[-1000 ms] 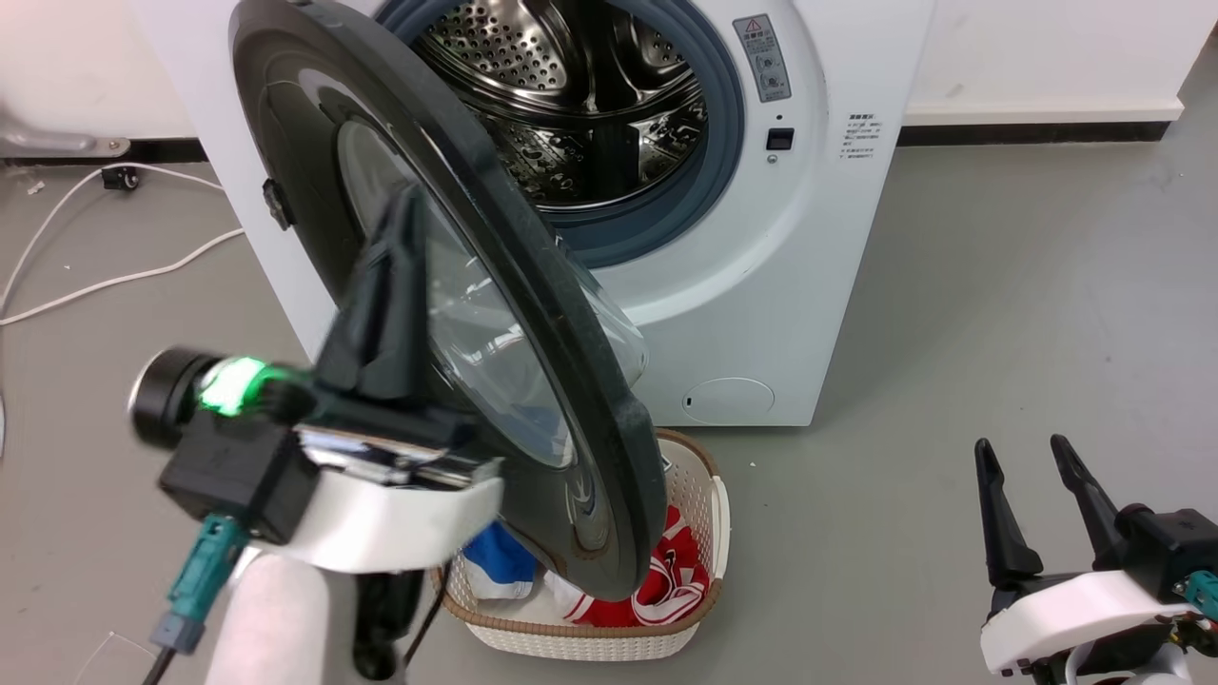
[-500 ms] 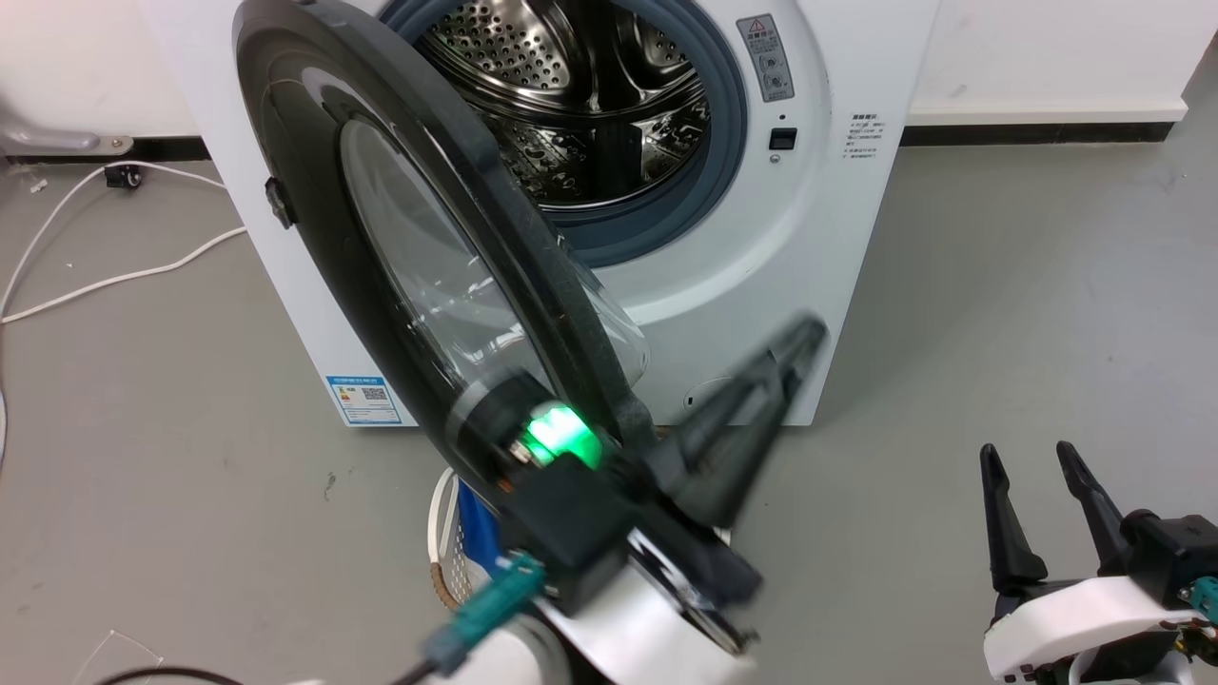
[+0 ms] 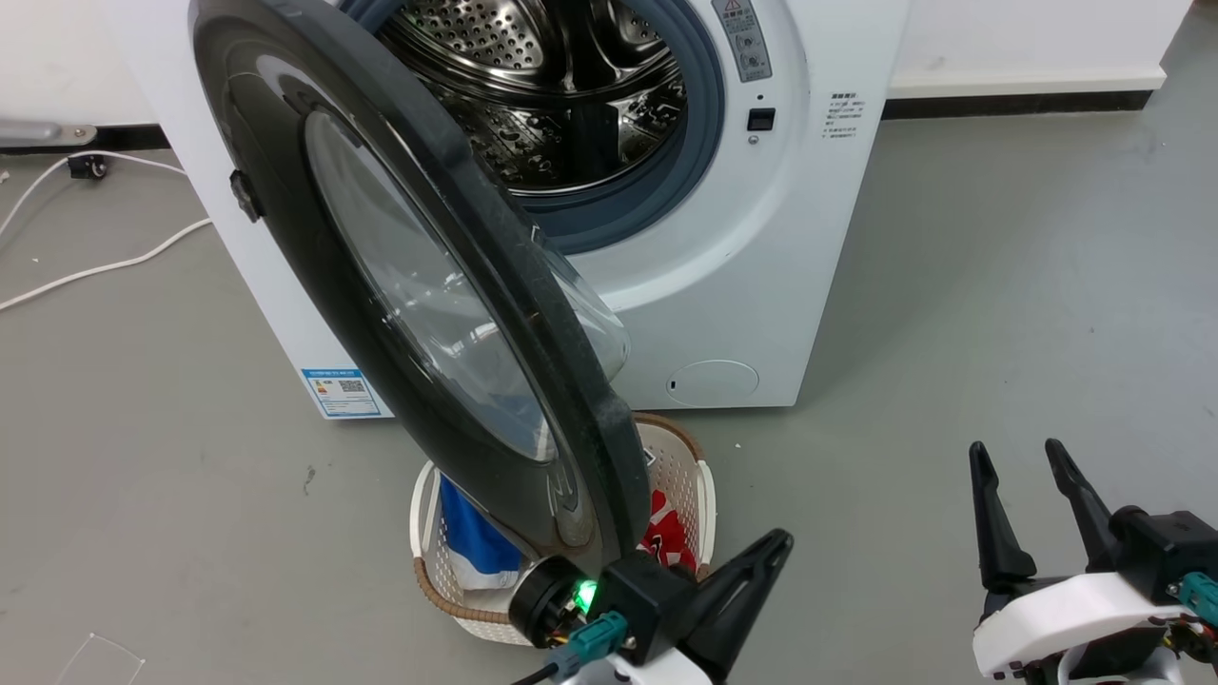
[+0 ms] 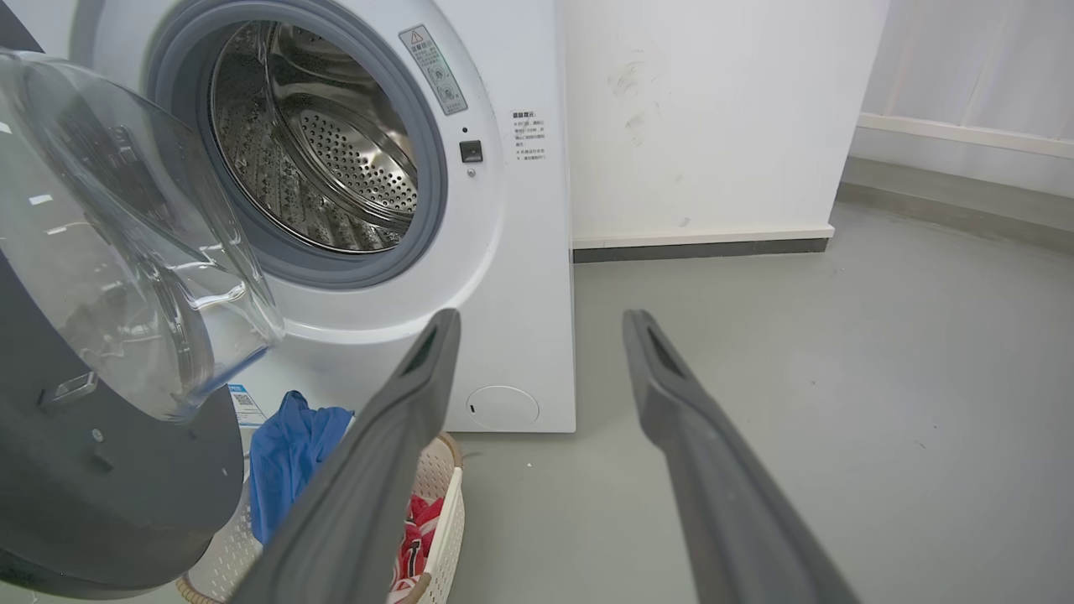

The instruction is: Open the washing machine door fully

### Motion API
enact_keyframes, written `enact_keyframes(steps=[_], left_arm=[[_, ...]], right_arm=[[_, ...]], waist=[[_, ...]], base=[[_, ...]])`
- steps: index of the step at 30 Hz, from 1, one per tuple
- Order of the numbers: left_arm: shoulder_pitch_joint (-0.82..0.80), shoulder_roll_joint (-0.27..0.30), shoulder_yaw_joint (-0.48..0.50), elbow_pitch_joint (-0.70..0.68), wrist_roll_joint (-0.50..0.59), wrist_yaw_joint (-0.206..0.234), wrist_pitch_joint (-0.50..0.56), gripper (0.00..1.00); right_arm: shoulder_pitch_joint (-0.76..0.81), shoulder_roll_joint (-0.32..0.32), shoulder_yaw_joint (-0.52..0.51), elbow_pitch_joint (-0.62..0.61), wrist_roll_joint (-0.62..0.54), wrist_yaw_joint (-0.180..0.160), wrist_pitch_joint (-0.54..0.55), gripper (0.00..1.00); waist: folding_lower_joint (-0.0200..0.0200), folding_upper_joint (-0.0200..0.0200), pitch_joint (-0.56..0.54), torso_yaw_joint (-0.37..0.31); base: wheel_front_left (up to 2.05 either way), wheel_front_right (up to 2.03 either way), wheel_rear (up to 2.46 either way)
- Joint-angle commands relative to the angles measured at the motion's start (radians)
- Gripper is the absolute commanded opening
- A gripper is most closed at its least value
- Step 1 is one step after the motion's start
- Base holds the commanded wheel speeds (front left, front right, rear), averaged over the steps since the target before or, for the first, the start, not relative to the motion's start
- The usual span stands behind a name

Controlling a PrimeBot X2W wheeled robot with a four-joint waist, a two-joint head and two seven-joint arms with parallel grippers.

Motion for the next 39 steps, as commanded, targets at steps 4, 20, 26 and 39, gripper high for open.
enact_keyframes(steps=[4, 20, 26, 39], left_arm=[[-0.037, -0.003, 0.026, 0.082, -0.005, 0.032, -0.057, 0.00], [-0.106, -0.005, 0.122, 0.218, -0.056, 0.162, -0.171, 0.00], [-0.052, 0.027, 0.136, 0.201, -0.062, 0.187, -0.180, 0.00], [0.015, 0.066, 0.123, 0.077, -0.050, 0.222, -0.167, 0.00]], right_arm=[[-0.020, 0.007, 0.005, 0.008, 0.002, 0.000, -0.010, 1.00], [-0.036, 0.015, 0.021, 0.037, 0.013, 0.000, -0.023, 1.00], [-0.033, 0.017, 0.022, 0.045, 0.008, 0.000, -0.026, 1.00], [-0.006, 0.010, -0.024, 0.015, -0.016, 0.000, -0.015, 1.00]], waist=[[-0.0001, 0.0000, 0.010, -0.012], [-0.0001, 0.0000, 0.023, -0.032], [-0.0001, 0.0000, 0.016, -0.009], [-0.0001, 0.0000, 0.019, 0.170]], base=[[0.00, 0.00, 0.00], [0.00, 0.00, 0.00], [0.00, 0.00, 0.00], [0.00, 0.00, 0.00]])
